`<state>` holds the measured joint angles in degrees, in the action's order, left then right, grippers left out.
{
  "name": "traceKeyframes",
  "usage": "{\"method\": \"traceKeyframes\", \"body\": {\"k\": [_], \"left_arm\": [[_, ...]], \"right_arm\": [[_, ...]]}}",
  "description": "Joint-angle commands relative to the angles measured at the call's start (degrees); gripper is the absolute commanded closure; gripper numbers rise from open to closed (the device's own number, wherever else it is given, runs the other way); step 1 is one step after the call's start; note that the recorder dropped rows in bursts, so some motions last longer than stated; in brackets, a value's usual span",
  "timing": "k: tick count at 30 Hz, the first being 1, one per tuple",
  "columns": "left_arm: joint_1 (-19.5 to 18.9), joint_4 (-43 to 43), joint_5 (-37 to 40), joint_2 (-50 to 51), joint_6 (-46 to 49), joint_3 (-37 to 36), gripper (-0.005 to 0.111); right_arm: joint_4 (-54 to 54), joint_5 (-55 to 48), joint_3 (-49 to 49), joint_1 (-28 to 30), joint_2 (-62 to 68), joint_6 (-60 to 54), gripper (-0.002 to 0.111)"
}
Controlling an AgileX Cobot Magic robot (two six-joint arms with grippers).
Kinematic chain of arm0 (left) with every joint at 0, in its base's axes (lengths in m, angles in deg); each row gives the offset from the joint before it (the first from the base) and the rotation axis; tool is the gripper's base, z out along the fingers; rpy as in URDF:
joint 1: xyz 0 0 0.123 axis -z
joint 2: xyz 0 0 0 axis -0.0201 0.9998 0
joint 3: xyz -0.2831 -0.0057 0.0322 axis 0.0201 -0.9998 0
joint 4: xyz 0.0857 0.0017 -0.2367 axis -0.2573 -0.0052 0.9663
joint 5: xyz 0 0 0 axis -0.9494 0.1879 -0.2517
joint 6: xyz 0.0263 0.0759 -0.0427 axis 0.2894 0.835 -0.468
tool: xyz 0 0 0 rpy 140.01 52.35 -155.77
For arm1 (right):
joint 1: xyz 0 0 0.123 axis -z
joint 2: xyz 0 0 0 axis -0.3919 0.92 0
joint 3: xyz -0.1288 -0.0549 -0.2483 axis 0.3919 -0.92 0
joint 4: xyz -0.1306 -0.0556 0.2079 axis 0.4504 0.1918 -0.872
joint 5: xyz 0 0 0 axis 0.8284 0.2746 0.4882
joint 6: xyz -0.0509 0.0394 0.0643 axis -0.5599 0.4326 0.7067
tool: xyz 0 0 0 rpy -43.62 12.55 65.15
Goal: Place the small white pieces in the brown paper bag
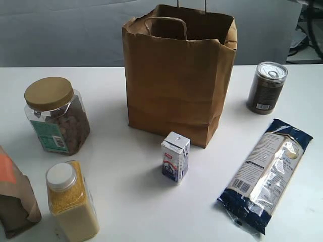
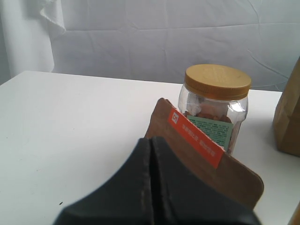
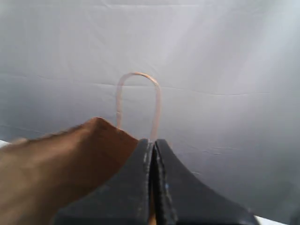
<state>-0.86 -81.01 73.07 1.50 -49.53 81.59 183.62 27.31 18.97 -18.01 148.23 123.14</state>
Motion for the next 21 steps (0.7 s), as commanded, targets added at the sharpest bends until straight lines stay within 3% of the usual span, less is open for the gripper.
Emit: {"method": "traceKeyframes", "body": {"k": [1,6,10,13,16,21], "left_arm": [[0.3,0.4,-0.2,-0.2,-0.3,-0.2,0.107],[0.3,0.4,-0.2,-0.2,-0.3,-0.2,0.107],[0.3,0.4,-0.2,-0.2,-0.3,-0.2,0.107],[0.3,0.4,-0.2,-0.2,-0.3,-0.2,0.107],[0.3,0.4,-0.2,-0.2,-0.3,-0.2,0.107],[0.3,0.4,-0.2,-0.2,-0.3,-0.2,0.107]], "right_arm": [[-8.1,-16.8,-7.0,0.5,-5.3,-20.9,0.108],[-31.0,-37.8,-8.8,0.5,-7.4,-42.6,0.108],[-51.8,-38.2,-10.8,-1.5,-9.8,-54.1,0.108],[-55.9,-29.5,-16.1,-7.2,-15.4,-51.6,0.108],[-53.1,-22.7,-21.6,-12.6,-24.0,-41.2,0.108],[-50.5,-20.4,-28.6,-16.2,-35.2,-32.9,0.108]]}}
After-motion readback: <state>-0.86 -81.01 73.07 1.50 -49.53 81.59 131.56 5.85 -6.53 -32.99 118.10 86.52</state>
